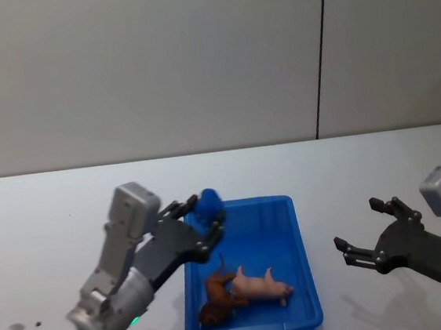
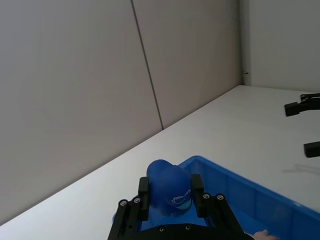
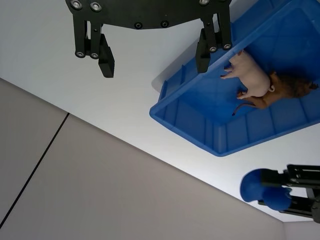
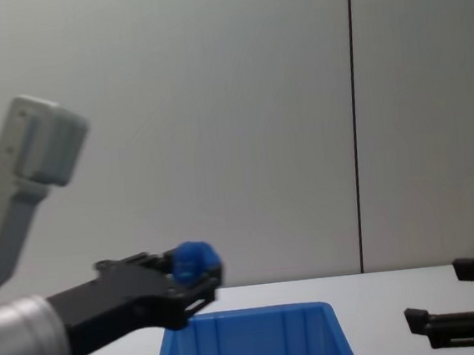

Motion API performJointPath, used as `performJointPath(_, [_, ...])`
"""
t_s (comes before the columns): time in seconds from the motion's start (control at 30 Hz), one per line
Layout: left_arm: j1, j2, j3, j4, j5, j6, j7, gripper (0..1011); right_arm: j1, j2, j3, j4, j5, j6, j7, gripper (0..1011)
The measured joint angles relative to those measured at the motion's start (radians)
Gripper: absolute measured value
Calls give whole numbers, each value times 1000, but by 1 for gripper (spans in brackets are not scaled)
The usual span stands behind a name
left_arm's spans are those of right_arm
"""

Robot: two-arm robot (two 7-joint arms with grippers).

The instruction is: Pick up the two dolls from the table and place them into the box.

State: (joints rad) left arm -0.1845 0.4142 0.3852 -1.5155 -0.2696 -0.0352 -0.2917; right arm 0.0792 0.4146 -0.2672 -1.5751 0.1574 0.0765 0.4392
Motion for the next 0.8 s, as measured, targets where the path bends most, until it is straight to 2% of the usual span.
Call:
performJointPath(0.1, [-15, -18, 9, 13, 12, 4, -16, 557, 0, 0, 0, 0, 0, 0, 0, 1001])
performJointPath(0.3, [-48, -57, 28, 42, 36, 5, -48, 780, 0, 0, 0, 0, 0, 0, 0, 1001])
performJointPath(0.57, [-56, -67, 31, 40, 50, -7, -43, 996, 0, 0, 0, 0, 0, 0, 0, 1001])
performJointPath(0.8, [-55, -66, 28, 30, 56, -17, -30, 1001, 0, 0, 0, 0, 0, 0, 0, 1001])
